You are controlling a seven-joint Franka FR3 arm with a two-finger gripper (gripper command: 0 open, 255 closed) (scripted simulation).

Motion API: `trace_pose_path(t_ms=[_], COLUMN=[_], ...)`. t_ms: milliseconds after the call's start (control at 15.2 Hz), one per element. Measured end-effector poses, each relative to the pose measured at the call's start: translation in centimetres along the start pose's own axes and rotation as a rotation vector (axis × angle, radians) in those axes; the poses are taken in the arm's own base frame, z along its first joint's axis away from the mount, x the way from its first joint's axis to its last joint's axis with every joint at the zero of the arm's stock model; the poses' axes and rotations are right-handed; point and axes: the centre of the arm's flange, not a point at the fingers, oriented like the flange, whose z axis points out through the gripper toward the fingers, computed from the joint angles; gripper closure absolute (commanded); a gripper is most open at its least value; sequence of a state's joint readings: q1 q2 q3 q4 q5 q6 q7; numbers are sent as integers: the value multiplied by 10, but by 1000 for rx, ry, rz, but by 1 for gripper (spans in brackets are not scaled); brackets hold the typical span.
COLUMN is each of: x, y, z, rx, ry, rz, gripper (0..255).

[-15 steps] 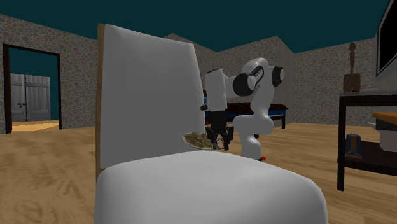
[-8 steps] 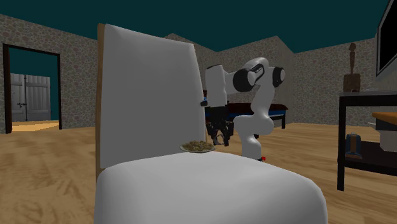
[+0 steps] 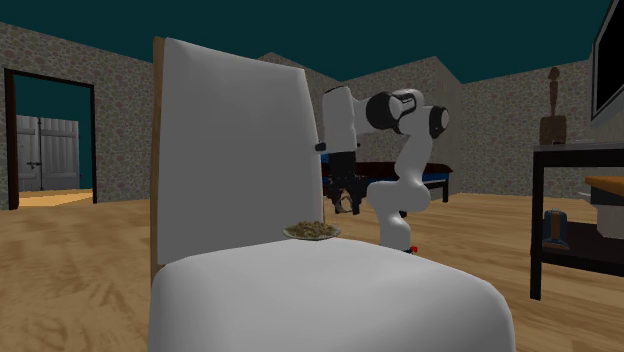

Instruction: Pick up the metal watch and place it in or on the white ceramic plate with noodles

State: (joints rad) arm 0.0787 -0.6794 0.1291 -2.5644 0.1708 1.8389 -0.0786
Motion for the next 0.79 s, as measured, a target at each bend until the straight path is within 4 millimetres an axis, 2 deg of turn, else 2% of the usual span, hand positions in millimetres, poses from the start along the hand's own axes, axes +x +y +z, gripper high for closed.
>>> trace_pose_path(t_ms=[330,396,792], x=[-1,-3,-3], y=[-2,3,76], z=[-25,-29,-35], rx=[0,0,0], ry=[0,0,0], rz=[0,0,1], gripper=[255,255,255])
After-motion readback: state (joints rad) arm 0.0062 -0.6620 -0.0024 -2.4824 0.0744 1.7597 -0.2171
